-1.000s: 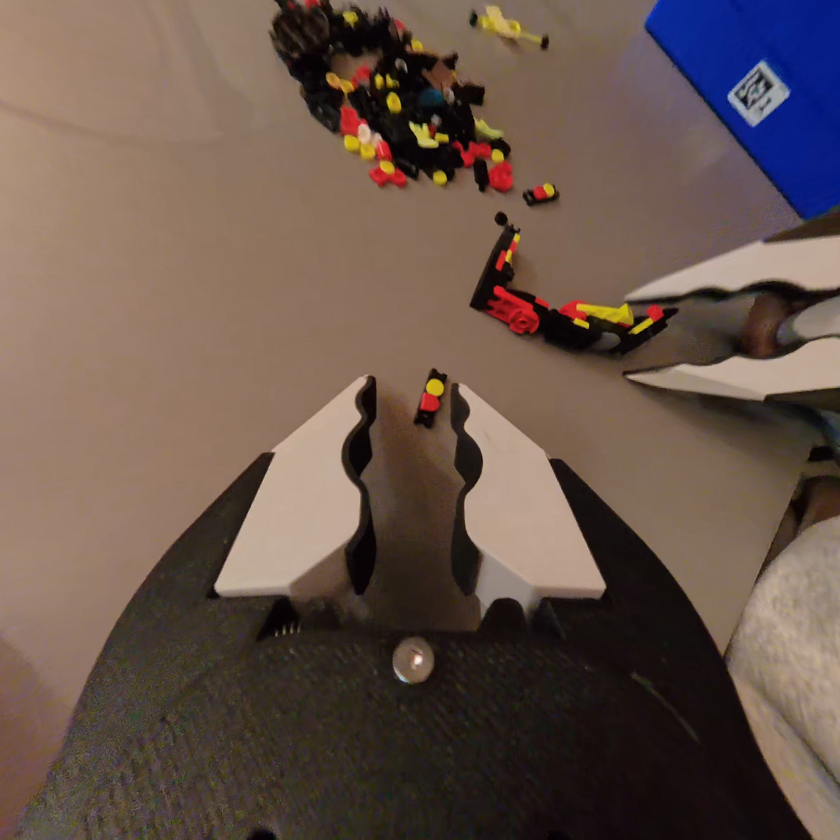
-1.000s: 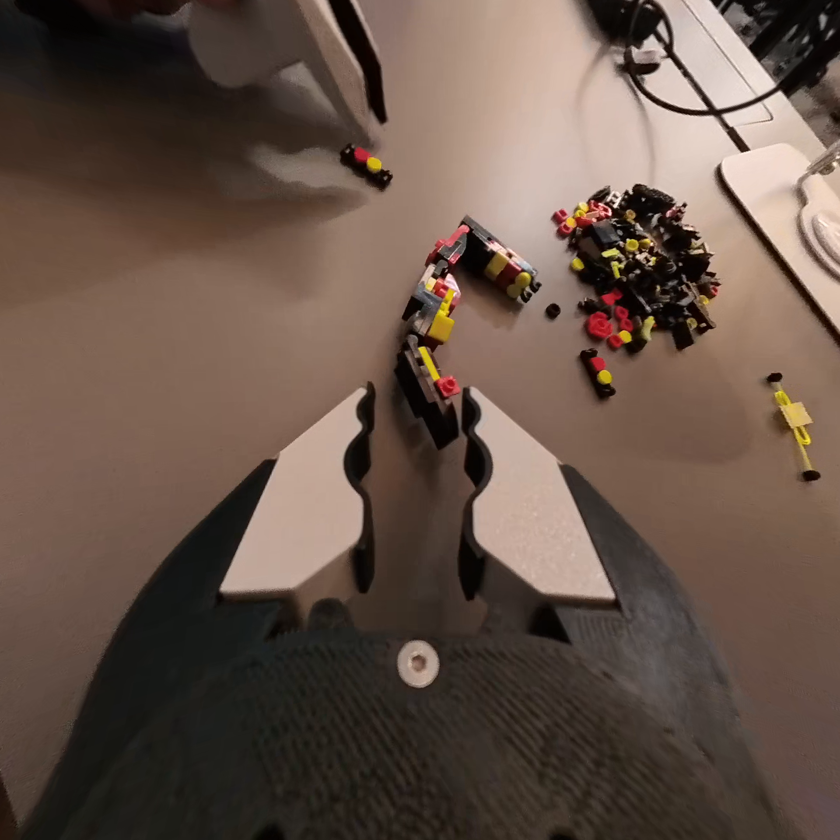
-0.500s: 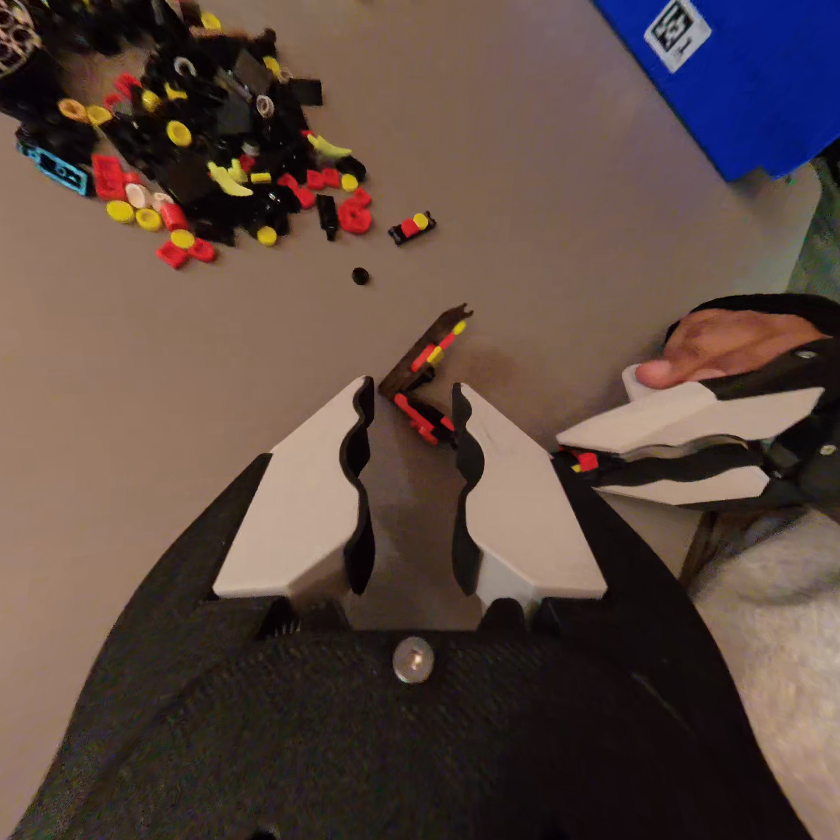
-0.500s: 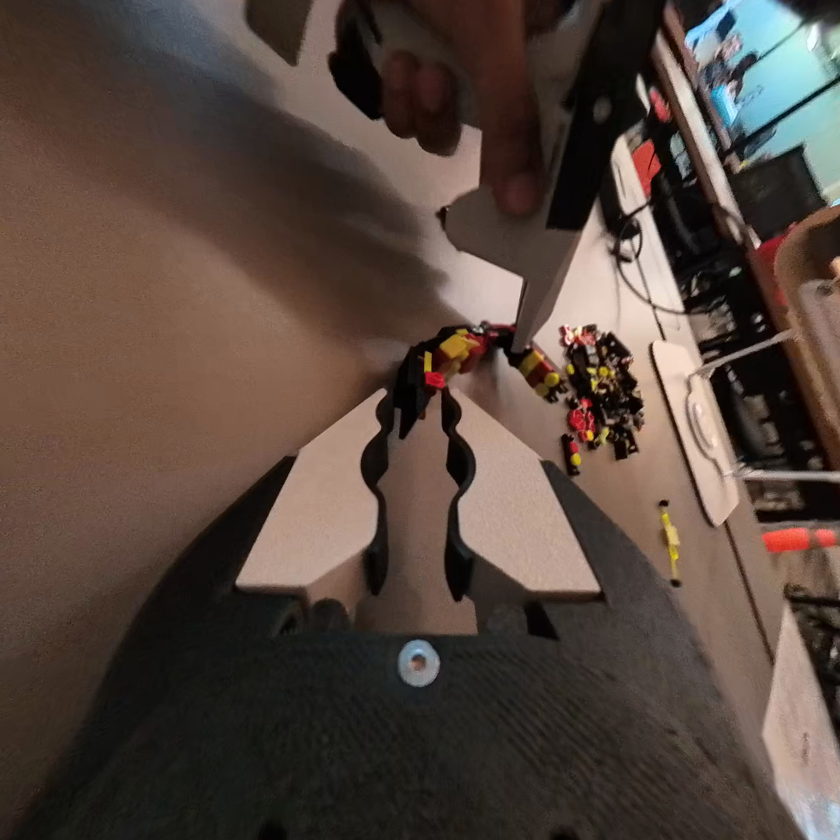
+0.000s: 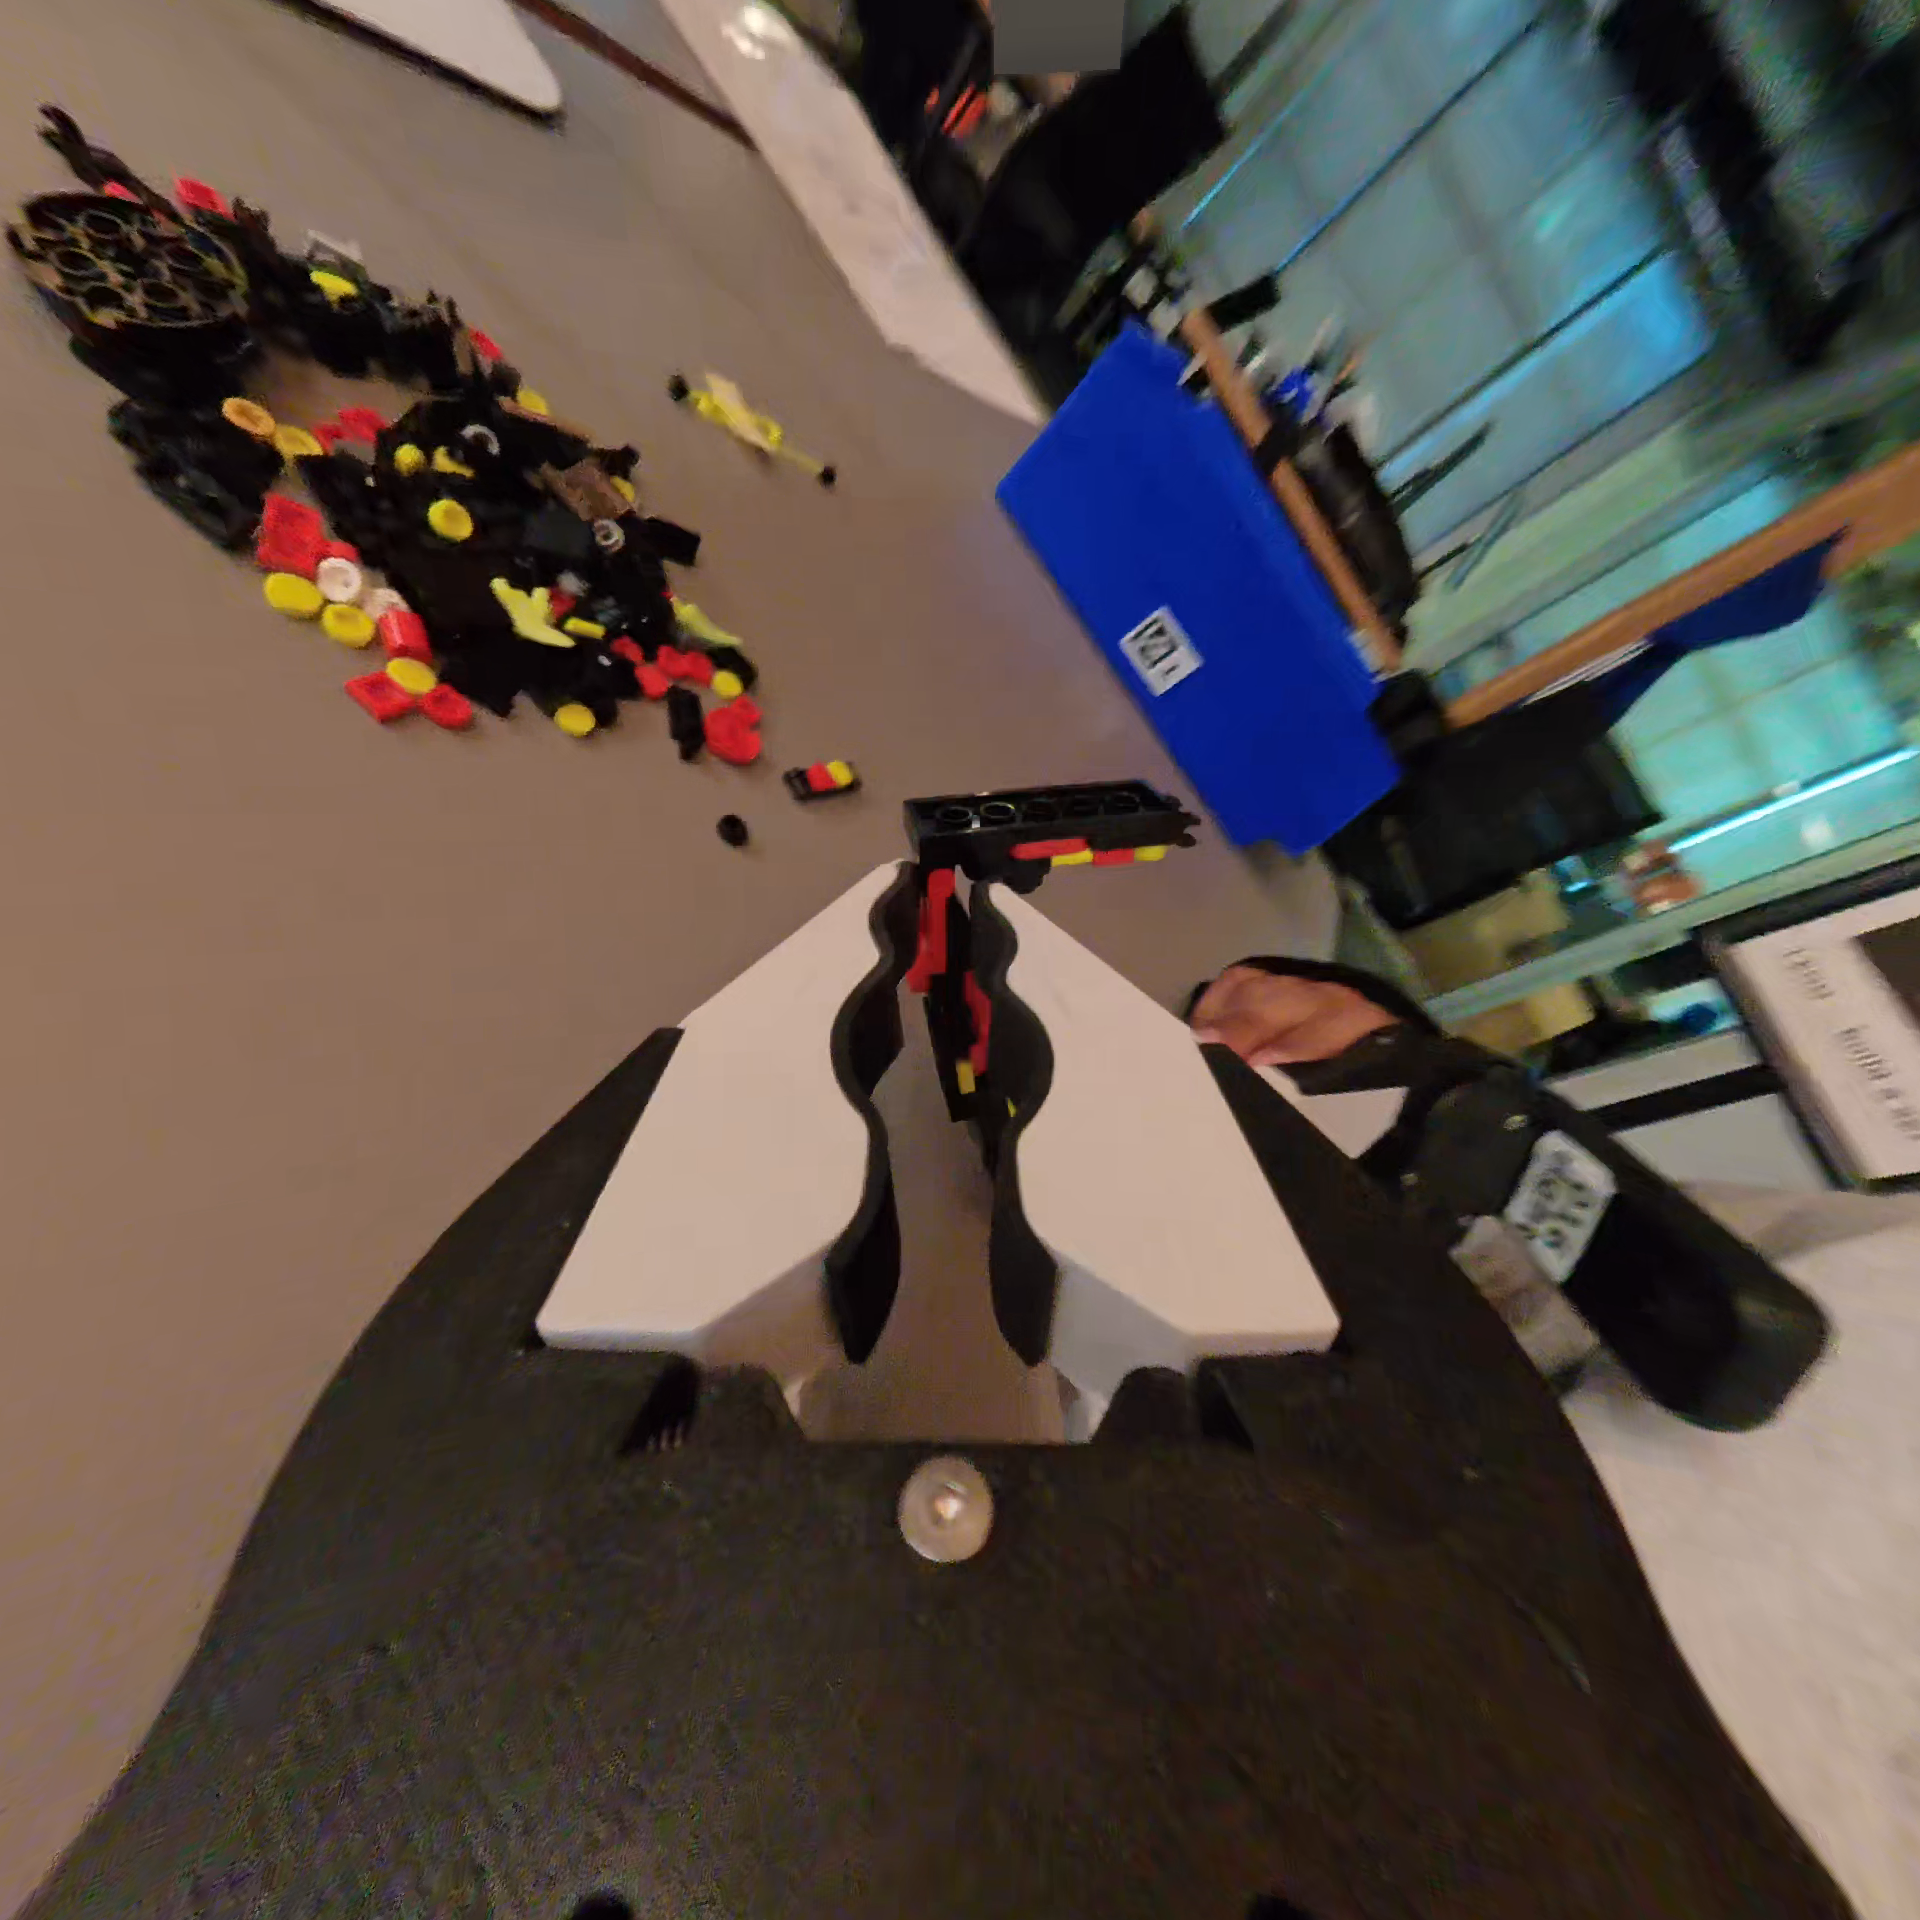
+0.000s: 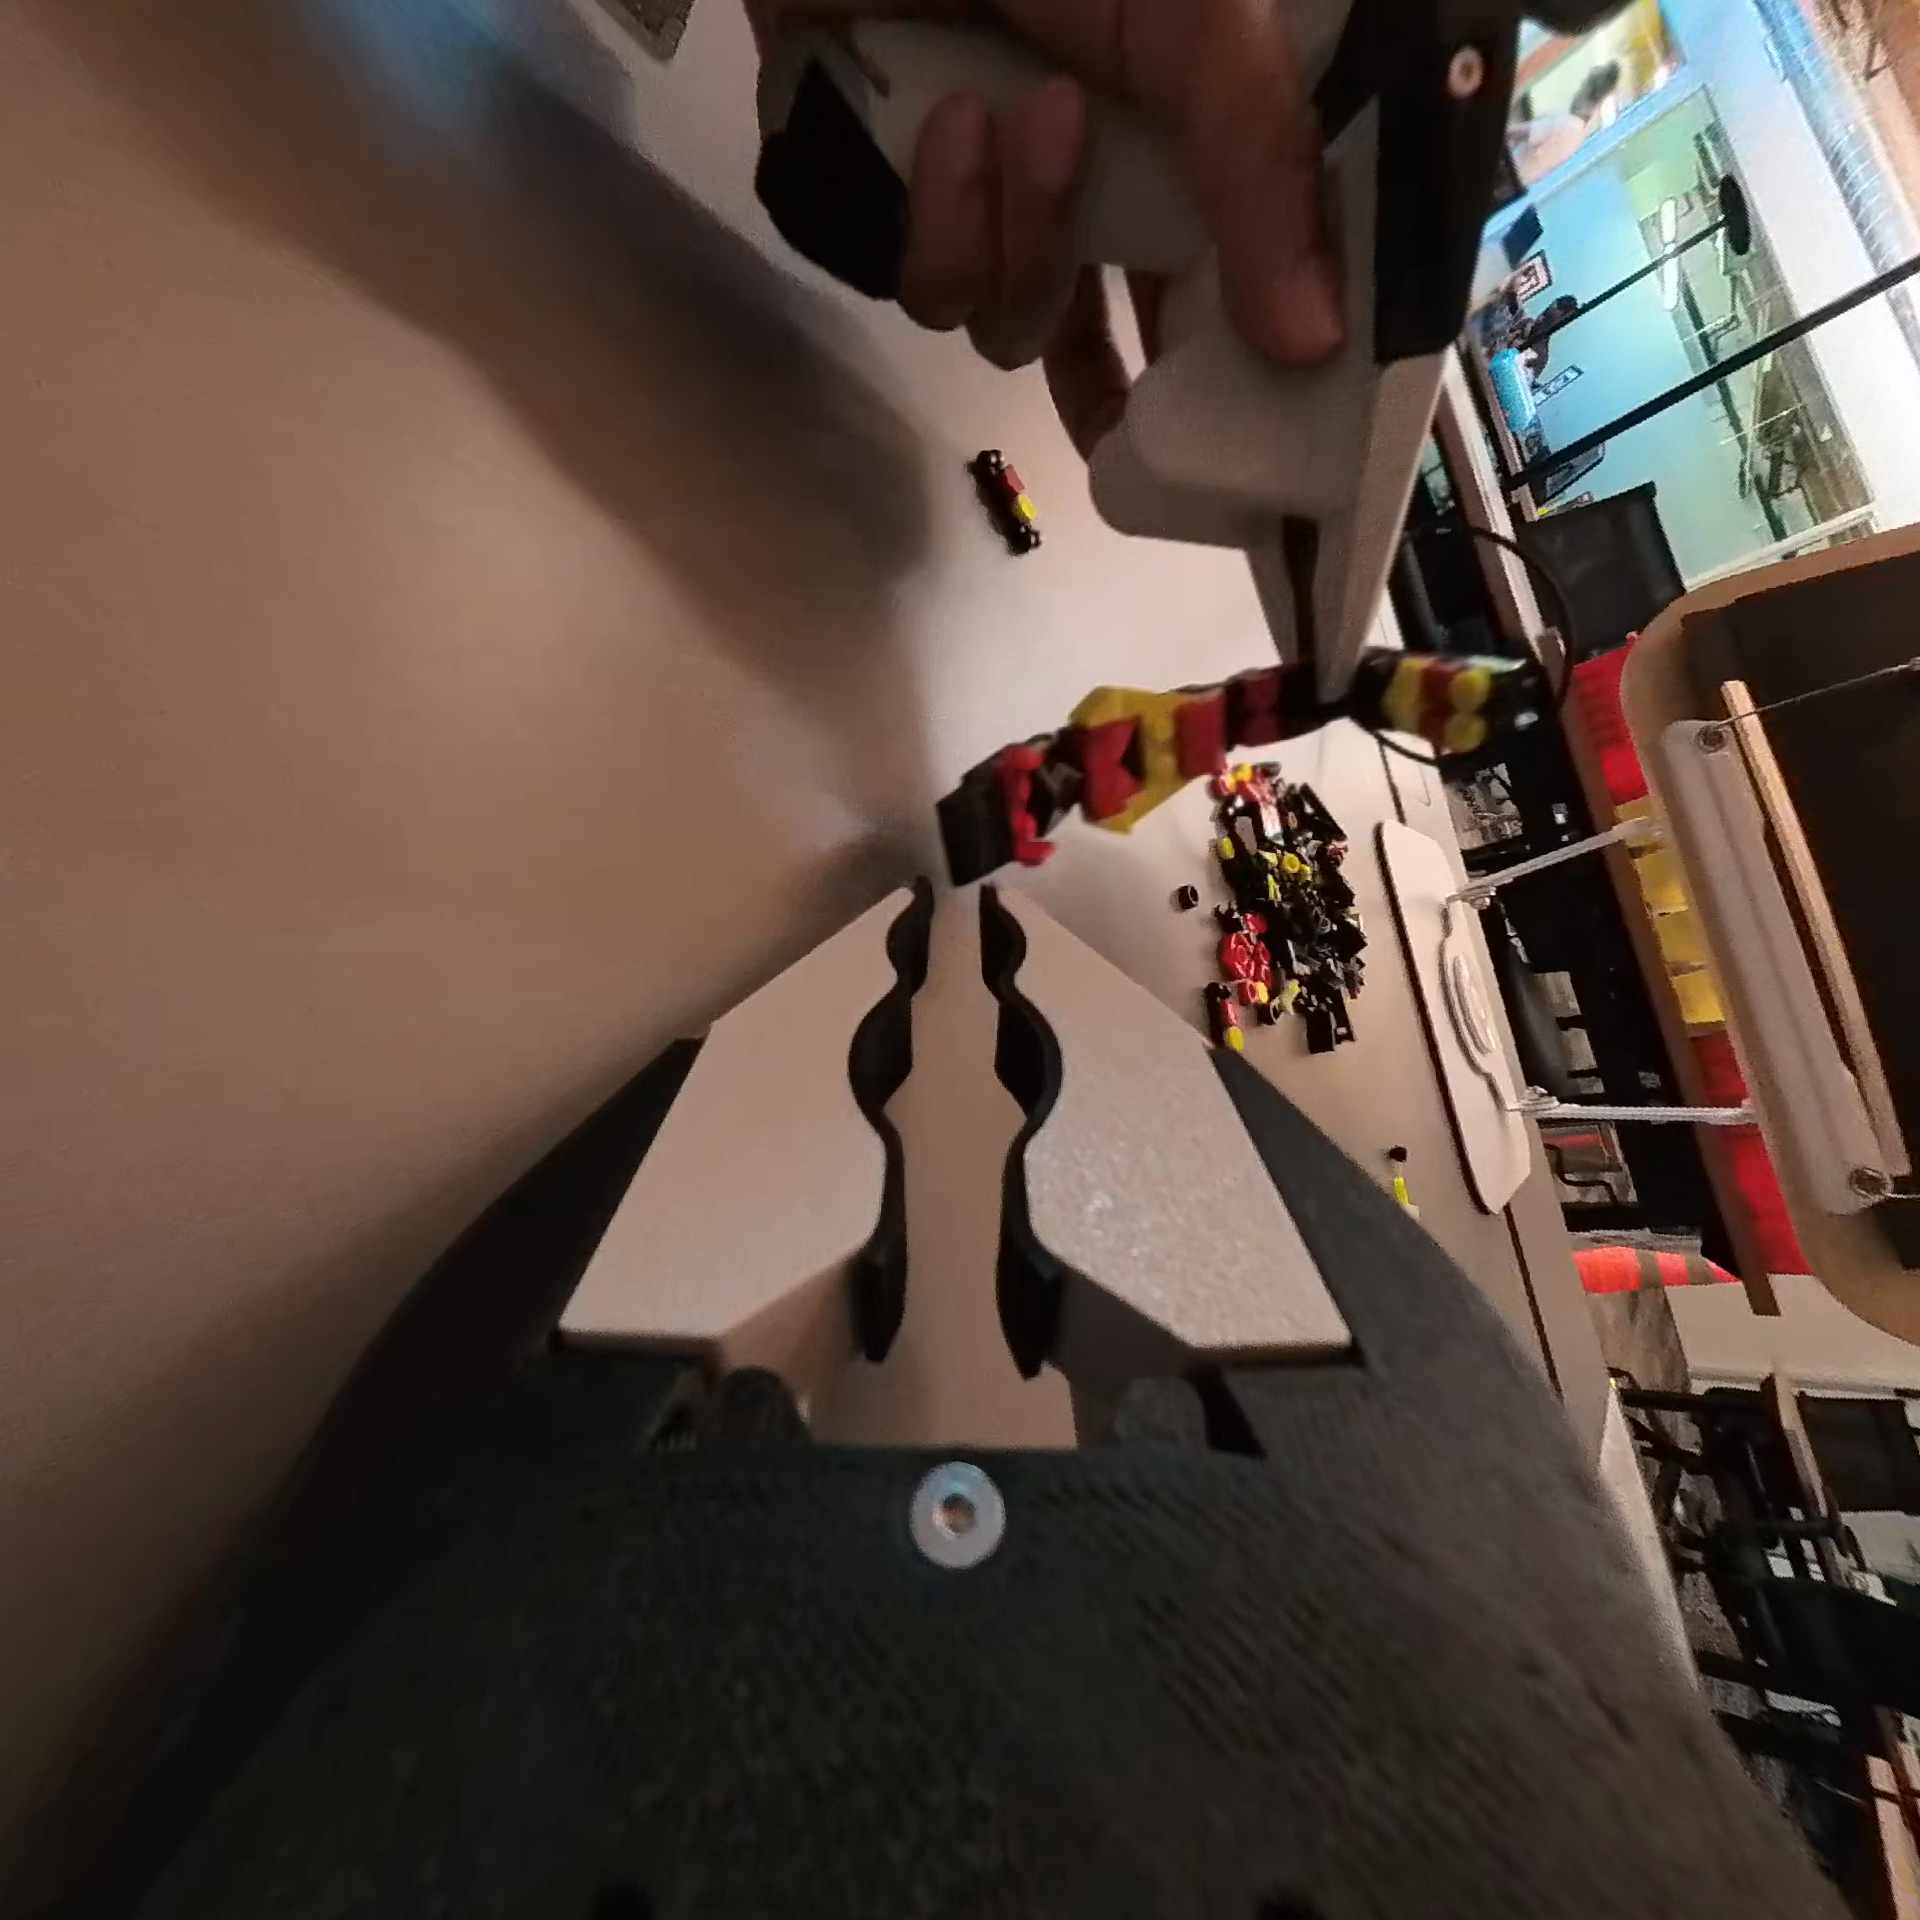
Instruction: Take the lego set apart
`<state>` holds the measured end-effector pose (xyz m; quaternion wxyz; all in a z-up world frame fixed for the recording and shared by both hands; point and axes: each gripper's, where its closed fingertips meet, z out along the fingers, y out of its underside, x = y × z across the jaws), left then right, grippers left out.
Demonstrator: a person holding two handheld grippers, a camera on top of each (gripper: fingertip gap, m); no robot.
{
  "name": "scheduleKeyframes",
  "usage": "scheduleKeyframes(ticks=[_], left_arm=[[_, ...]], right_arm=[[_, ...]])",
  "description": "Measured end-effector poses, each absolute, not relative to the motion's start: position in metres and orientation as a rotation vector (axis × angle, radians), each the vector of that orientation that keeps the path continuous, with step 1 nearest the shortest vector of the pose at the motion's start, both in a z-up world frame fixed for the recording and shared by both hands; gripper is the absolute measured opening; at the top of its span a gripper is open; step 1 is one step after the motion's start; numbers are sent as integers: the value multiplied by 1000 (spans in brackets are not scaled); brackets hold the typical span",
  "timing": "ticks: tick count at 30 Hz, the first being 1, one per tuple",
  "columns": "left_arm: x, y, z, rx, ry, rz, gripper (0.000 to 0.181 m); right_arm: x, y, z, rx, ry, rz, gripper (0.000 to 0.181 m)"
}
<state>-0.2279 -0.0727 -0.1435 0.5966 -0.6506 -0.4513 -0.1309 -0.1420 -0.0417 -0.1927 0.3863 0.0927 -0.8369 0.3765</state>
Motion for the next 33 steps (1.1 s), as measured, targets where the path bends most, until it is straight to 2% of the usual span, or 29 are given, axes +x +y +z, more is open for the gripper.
scheduleKeyframes(ticks=[5,10,14,20,23,27,29,33], left_arm=[[-219,-70,-139,-1490,-994,-376,8],[-192,-52,-135,-1522,-879,-561,7],[-167,-36,-133,-1541,-779,-713,7],[-136,-17,-146,-1733,-639,-723,7],[-128,-15,-142,-1745,-566,-720,10],[-118,-14,-138,-1770,-465,-701,13],[-120,-13,-138,-1778,-458,-656,8],[-121,-13,-137,-1755,-456,-660,5]], right_arm=[[-147,-38,-175,132,-2091,1080,23],[-162,-17,-126,-161,-1945,1451,25],[-159,-16,-116,-180,-1913,1554,35],[-140,-32,-109,-117,-1896,1652,24],[-137,-32,-105,-164,-1935,1765,10],[-137,-29,-101,-402,-2089,2065,9],[-141,-26,-102,-602,-2165,2218,9],[-146,-25,-103,-747,-2170,2300,9]])
